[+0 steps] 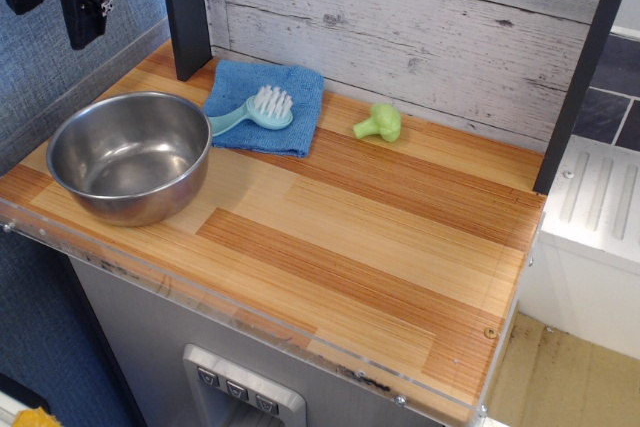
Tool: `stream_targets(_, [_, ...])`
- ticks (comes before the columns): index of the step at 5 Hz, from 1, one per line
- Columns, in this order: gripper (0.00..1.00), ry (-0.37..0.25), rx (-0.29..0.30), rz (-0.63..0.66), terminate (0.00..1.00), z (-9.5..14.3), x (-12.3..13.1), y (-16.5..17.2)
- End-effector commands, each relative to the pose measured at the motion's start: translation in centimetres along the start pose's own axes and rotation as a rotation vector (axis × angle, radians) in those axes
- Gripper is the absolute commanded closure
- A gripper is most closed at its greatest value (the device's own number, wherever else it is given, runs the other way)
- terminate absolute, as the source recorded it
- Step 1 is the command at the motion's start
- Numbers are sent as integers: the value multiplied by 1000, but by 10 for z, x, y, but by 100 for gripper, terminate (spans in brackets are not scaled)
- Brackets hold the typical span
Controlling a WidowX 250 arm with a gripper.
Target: Place the blue brush next to the silver pan.
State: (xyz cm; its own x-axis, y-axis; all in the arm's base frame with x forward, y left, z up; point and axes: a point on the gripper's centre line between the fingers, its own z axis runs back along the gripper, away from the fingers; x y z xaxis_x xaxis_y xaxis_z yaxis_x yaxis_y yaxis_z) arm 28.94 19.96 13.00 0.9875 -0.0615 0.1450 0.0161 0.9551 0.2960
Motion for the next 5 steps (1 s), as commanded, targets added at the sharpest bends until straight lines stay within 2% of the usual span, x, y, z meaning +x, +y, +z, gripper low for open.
stream_targets(1, [0, 0, 0, 0, 0, 0, 0, 0])
stream_targets(2, [0, -53, 23, -173, 0, 4, 17, -15])
stream_targets(4, [0, -141, 9, -399, 0, 14, 41, -43])
stream_targets(5, [0, -171, -69, -487, 0, 6, 50, -57])
